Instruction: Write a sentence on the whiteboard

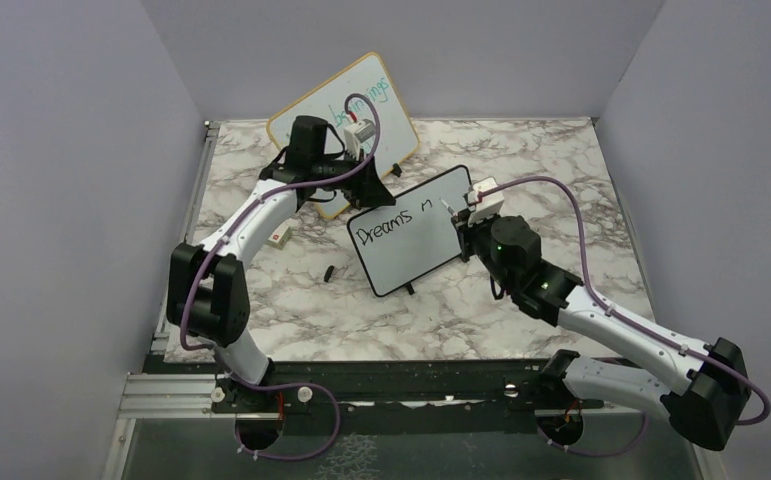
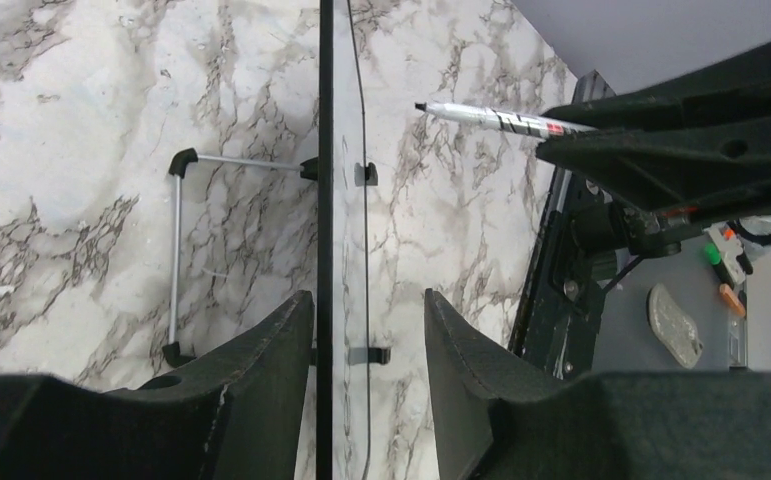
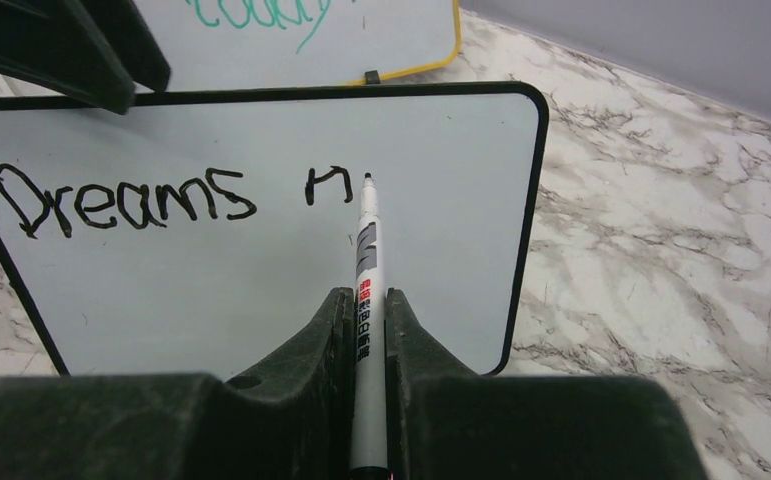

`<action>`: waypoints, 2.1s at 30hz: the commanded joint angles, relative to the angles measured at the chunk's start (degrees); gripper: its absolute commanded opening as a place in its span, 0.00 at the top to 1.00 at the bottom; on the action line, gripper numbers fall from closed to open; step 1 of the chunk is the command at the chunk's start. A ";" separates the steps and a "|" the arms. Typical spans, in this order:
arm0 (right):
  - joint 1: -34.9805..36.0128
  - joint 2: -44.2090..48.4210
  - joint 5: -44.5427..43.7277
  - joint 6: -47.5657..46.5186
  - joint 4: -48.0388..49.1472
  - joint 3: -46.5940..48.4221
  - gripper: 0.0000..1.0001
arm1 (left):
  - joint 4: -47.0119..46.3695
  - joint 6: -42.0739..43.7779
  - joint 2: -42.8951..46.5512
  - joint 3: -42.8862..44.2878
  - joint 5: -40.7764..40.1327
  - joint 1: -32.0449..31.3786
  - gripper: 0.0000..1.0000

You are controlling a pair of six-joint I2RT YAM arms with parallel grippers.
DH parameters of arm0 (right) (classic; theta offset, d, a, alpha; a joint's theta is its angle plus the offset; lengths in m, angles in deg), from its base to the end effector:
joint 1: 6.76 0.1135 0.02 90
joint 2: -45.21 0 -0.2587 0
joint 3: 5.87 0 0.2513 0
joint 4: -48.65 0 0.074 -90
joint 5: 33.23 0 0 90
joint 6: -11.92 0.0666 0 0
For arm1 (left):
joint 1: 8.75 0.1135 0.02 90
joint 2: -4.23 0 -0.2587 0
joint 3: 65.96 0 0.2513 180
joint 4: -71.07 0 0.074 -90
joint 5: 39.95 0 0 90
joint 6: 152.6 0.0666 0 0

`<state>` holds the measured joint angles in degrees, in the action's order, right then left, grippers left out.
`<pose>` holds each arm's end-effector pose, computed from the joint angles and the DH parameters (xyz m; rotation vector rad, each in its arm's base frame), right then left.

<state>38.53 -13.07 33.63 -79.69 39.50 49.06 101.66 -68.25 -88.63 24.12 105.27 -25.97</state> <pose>0.2064 0.1713 0.2896 -0.4330 1.7214 0.1901 0.3443 -0.1640 0.2981 0.7773 1.9710 -1.2632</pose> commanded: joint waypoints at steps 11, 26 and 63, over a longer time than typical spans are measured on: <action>-0.21 2.30 -0.10 -0.85 -0.16 -0.09 1.00 | 3.72 1.50 -10.62 10.35 -2.93 -4.58 0.70; -0.21 1.25 3.87 -2.60 -3.21 1.07 1.00 | 16.85 14.26 -7.69 10.12 -3.33 -4.57 1.00; 0.75 -5.20 5.51 -3.49 4.29 0.49 1.00 | 21.98 16.81 -8.53 10.21 -8.36 -4.06 1.00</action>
<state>38.67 -17.44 39.68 -82.60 41.29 49.09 121.79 -52.73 -97.33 36.10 99.63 -30.10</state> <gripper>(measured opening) 0.167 0.021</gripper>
